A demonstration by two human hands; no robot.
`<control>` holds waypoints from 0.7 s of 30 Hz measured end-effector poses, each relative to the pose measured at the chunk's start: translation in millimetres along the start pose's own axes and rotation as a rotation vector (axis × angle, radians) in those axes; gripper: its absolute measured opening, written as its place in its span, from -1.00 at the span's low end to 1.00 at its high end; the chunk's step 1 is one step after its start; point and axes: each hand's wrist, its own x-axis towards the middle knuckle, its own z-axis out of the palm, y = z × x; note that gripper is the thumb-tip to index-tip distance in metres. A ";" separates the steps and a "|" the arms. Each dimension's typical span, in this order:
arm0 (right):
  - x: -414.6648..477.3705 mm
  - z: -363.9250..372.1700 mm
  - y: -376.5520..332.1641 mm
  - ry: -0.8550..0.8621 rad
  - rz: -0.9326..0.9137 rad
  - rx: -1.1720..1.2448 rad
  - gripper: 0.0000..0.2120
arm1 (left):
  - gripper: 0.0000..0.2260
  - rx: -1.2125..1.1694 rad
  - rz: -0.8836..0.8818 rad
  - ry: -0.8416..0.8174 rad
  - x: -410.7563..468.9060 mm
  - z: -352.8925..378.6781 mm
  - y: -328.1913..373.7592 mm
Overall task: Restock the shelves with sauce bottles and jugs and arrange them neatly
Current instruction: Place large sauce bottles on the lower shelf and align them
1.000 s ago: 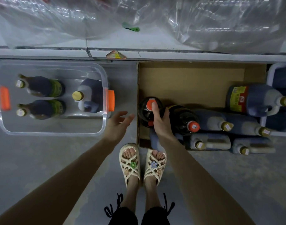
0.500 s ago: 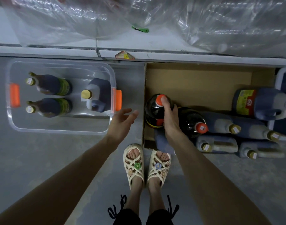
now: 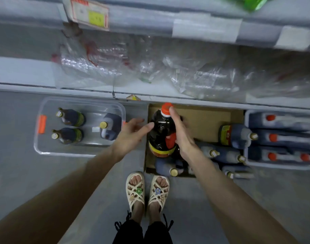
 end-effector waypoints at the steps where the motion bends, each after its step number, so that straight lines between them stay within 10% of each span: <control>1: -14.1 -5.5 -12.5 -0.020 -0.019 -0.029 -0.06 | -0.35 -0.013 0.029 -0.012 -9.5 -1.3 14.9; 9: -167.7 -46.7 -153.3 -0.091 -0.259 -0.082 -0.62 | -0.37 -0.042 0.329 -0.260 -110.4 -14.1 150.5; 14: -274.3 -66.9 -238.1 -0.141 -0.441 -0.137 -0.41 | -0.19 -0.042 0.496 -0.308 -186.7 -16.7 247.2; 21: -398.1 -81.1 -334.2 -0.171 -0.703 -0.211 -0.59 | -0.24 -0.109 0.712 -0.080 -289.5 -24.6 356.6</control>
